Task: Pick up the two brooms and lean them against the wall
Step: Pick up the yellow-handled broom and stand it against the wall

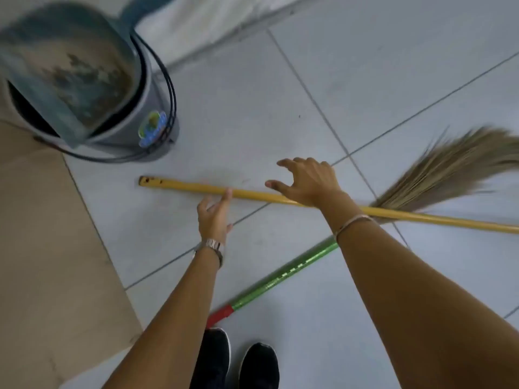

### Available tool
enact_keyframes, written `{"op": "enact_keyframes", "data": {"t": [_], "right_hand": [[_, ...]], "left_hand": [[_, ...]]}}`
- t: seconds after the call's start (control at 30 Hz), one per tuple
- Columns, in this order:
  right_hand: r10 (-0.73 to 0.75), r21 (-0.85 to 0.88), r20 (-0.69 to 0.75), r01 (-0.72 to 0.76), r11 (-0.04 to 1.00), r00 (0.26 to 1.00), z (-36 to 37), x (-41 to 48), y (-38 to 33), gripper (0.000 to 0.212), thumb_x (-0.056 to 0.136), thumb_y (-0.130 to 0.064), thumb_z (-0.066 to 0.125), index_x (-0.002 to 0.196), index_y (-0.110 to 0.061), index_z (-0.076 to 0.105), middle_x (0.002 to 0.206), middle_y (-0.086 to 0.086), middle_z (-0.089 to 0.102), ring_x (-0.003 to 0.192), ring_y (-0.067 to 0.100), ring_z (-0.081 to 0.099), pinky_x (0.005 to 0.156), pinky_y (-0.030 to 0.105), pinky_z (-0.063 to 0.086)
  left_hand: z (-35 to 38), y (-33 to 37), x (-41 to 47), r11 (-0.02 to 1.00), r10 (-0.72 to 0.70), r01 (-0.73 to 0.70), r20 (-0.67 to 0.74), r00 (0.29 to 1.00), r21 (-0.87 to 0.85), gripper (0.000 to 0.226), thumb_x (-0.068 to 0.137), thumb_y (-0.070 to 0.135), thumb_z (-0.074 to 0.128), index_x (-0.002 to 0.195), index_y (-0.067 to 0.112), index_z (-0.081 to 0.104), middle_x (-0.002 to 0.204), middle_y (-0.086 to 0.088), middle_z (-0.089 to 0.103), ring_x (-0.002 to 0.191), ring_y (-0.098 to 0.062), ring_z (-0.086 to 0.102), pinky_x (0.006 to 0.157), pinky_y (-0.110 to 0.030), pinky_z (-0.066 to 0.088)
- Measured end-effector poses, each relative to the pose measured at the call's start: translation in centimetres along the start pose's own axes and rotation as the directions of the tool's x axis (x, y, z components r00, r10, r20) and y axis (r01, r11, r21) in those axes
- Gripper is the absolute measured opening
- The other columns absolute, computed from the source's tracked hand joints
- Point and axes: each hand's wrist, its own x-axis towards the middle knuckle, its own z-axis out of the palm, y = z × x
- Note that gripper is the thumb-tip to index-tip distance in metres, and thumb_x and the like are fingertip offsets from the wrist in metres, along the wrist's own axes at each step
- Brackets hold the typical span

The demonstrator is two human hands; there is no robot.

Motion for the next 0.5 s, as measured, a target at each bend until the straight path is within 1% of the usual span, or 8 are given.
{"op": "enact_keyframes", "data": {"t": [0.1, 0.13, 0.2, 0.23, 0.3, 0.37, 0.43, 0.5], "right_hand": [[0.053, 0.026, 0.091, -0.056, 0.998, 0.994, 3.8, 2.3, 0.6, 0.067, 0.082, -0.069, 0.038, 0.134, -0.027, 0.044, 0.130, 0.003, 0.058, 0.119, 0.027, 0.052, 0.089, 0.041, 0.041], [0.078, 0.014, 0.154, -0.081, 0.997, 0.985, 4.9, 2.6, 0.8, 0.066, 0.082, -0.069, 0.039, 0.133, -0.027, 0.044, 0.130, 0.002, 0.058, 0.119, 0.027, 0.051, 0.089, 0.040, 0.041], [0.088, -0.014, 0.248, -0.087, 0.996, 0.965, 7.2, 3.2, 1.2, 0.065, 0.082, -0.068, 0.040, 0.132, -0.026, 0.046, 0.129, 0.003, 0.056, 0.118, 0.028, 0.052, 0.090, 0.042, 0.041], [0.088, -0.018, 0.266, -0.087, 0.996, 0.960, 8.1, 3.6, 1.6, 0.064, 0.082, -0.068, 0.041, 0.130, -0.025, 0.048, 0.128, 0.005, 0.055, 0.115, 0.029, 0.052, 0.089, 0.043, 0.042], [0.097, 0.000, 0.258, -0.101, 0.995, 0.961, 9.1, 4.3, 2.0, 0.060, 0.083, -0.065, 0.043, 0.125, -0.023, 0.052, 0.124, 0.009, 0.052, 0.112, 0.031, 0.051, 0.087, 0.044, 0.043], [0.105, -0.005, 0.260, -0.108, 0.994, 0.960, 9.5, 5.1, 2.1, 0.058, 0.084, -0.062, 0.044, 0.126, -0.023, 0.052, 0.124, 0.011, 0.049, 0.114, 0.031, 0.047, 0.087, 0.044, 0.042], [0.102, -0.046, 0.298, -0.092, 0.995, 0.949, 9.7, 5.6, 2.1, 0.059, 0.084, -0.061, 0.044, 0.127, -0.022, 0.050, 0.125, 0.012, 0.047, 0.116, 0.032, 0.044, 0.088, 0.043, 0.040], [0.124, 0.022, 0.361, -0.142, 0.990, 0.924, 10.0, 6.0, 2.1, 0.060, 0.084, -0.061, 0.046, 0.125, -0.018, 0.049, 0.124, 0.013, 0.050, 0.113, 0.032, 0.047, 0.087, 0.042, 0.040]], "left_hand": [[0.6, -1.7, 3.1, 0.988, -0.108, 0.111, 0.041, 0.993, -0.104, 0.072, 0.078, 0.042, 0.067, 0.137, 0.017, 0.036, 0.139, -0.006, 0.044, 0.118, -0.022, 0.047, 0.081, -0.041, 0.047], [0.8, -2.1, 3.9, 0.979, -0.140, 0.147, 0.055, 0.989, -0.145, 0.071, 0.078, 0.043, 0.067, 0.137, 0.018, 0.037, 0.140, -0.006, 0.043, 0.119, -0.022, 0.046, 0.077, -0.039, 0.047], [0.9, -3.2, 4.8, 0.961, -0.173, 0.186, 0.082, 0.982, -0.205, 0.069, 0.078, 0.046, 0.065, 0.136, 0.019, 0.040, 0.141, -0.005, 0.041, 0.118, -0.022, 0.046, 0.070, -0.037, 0.049], [0.9, -3.5, 5.3, 0.952, -0.180, 0.197, 0.092, 0.979, -0.235, 0.067, 0.078, 0.047, 0.065, 0.135, 0.021, 0.040, 0.141, -0.005, 0.040, 0.116, -0.022, 0.046, 0.069, -0.037, 0.050], [1.0, -4.0, 6.4, 0.938, -0.182, 0.207, 0.113, 0.977, -0.280, 0.069, 0.078, 0.047, 0.064, 0.136, 0.022, 0.038, 0.142, -0.005, 0.038, 0.115, -0.022, 0.046, 0.072, -0.038, 0.053], [0.9, -4.2, 7.2, 0.927, -0.183, 0.219, 0.144, 0.973, -0.305, 0.071, 0.078, 0.046, 0.064, 0.139, 0.022, 0.034, 0.145, -0.005, 0.037, 0.118, -0.022, 0.045, 0.073, -0.039, 0.053], [0.9, -4.5, 7.3, 0.924, -0.179, 0.221, 0.159, 0.971, -0.313, 0.074, 0.079, 0.043, 0.065, 0.141, 0.022, 0.030, 0.146, -0.005, 0.035, 0.125, -0.024, 0.043, 0.071, -0.039, 0.053], [0.7, -4.6, 7.6, 0.918, -0.181, 0.227, 0.166, 0.969, -0.325, 0.075, 0.080, 0.042, 0.064, 0.142, 0.022, 0.028, 0.147, -0.005, 0.033, 0.128, -0.025, 0.041, 0.069, -0.039, 0.052]]}}
